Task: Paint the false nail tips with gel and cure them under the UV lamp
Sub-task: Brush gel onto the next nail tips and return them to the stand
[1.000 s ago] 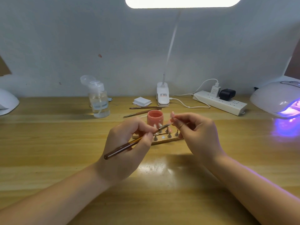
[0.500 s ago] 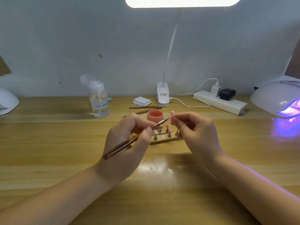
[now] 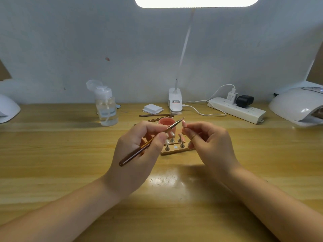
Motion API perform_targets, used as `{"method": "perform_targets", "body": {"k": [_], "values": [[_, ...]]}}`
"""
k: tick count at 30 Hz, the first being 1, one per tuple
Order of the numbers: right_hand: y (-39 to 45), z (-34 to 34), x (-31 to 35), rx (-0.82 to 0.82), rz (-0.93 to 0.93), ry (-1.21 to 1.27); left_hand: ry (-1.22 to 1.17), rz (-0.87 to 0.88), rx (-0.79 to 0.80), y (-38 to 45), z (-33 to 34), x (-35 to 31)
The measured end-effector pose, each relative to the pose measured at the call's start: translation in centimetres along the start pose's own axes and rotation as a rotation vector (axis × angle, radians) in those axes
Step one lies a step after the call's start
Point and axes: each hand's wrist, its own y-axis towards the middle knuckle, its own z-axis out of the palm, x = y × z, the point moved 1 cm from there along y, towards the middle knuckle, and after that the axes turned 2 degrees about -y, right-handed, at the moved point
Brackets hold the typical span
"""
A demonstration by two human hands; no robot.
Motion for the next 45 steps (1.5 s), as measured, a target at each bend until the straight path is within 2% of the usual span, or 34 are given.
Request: {"method": "perform_targets", "body": {"k": [7,12,18,21,25,30,36,40,45], "values": [[-0.08,0.0,0.28,0.018,-0.003,0.03,-0.03,0.029,0.011,-0.25,-0.2,-0.07],[-0.04,0.07,0.12,0.011,0.012,0.044,-0.035,-0.026,-0.026,-0.15,-0.06,-0.02],[-0.02,0.0,0.02,0.019,0.031,0.068,-0.053,0.028,-0.01,-0.35,-0.07,0.04],[-0.05,0.1,0.02,0.028,0.041,0.091,-0.06,0.01,-0.046,-0.26,-0.1,-0.01],[-0.09,0.12,-0.08,0.023,0.05,0.113,-0.095,-0.033,-0.007,-0.35,0.04,0.2],[-0.07,-0.11,-0.16,-0.004,0.007,-0.007,-0.082,0.009,-0.028,-0.32,-0.23,-0.01],[-0.21,-0.27,0.19,-0.048,-0.18,-0.277,0.048,-0.01,-0.024,-0.12,-0.09,0.03],[-0.22,-0.42,0.41,-0.05,-0.232,-0.348,0.058,0.021,0.022,-0.26,-0.13,-0.14],[-0.26,-0.47,0.45,-0.068,-0.263,-0.368,0.053,0.007,-0.013,-0.15,-0.07,-0.33]]}}
